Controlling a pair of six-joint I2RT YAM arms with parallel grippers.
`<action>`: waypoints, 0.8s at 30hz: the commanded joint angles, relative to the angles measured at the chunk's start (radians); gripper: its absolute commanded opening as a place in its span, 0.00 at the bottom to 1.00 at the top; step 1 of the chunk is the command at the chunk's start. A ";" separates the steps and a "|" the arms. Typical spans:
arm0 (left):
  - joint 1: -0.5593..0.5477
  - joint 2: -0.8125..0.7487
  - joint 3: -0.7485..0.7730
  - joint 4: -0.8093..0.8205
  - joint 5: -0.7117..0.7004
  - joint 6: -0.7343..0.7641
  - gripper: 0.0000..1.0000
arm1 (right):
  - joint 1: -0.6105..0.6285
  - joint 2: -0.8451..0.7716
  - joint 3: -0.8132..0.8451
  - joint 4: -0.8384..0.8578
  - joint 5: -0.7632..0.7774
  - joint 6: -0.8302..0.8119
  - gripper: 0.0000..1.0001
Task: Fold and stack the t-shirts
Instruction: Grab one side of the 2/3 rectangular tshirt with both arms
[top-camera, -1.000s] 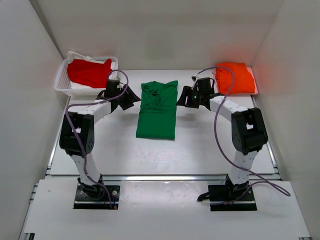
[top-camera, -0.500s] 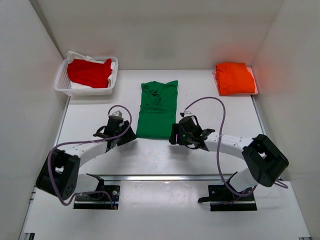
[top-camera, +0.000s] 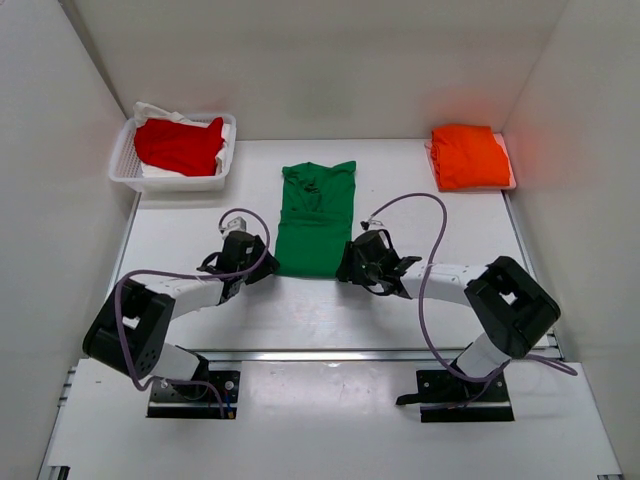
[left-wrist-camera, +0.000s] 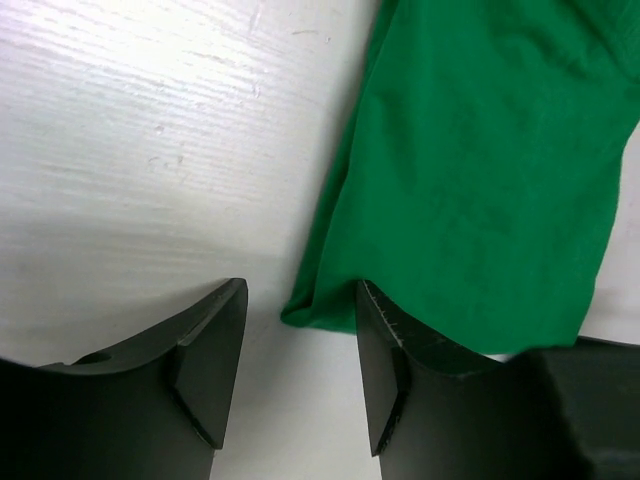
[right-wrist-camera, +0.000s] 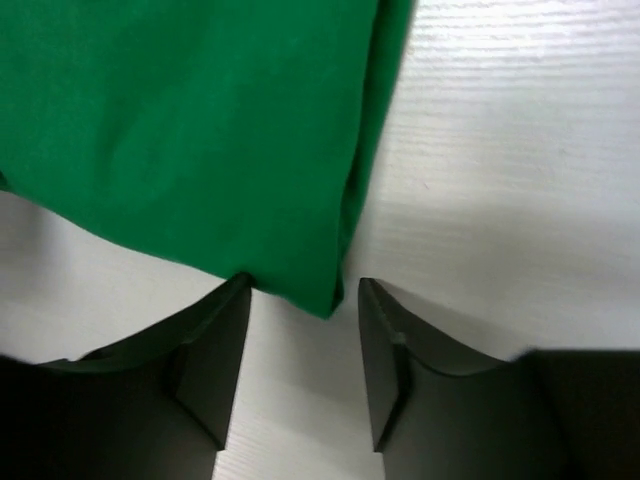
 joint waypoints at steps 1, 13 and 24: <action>-0.011 0.029 0.013 0.046 0.020 -0.037 0.58 | -0.002 0.033 0.033 0.038 0.013 0.001 0.42; -0.046 -0.121 -0.096 0.018 0.112 -0.003 0.00 | 0.017 -0.069 -0.013 -0.083 -0.071 -0.041 0.00; -0.210 -0.794 -0.319 -0.446 0.157 -0.171 0.00 | 0.285 -0.583 -0.303 -0.345 -0.093 0.141 0.00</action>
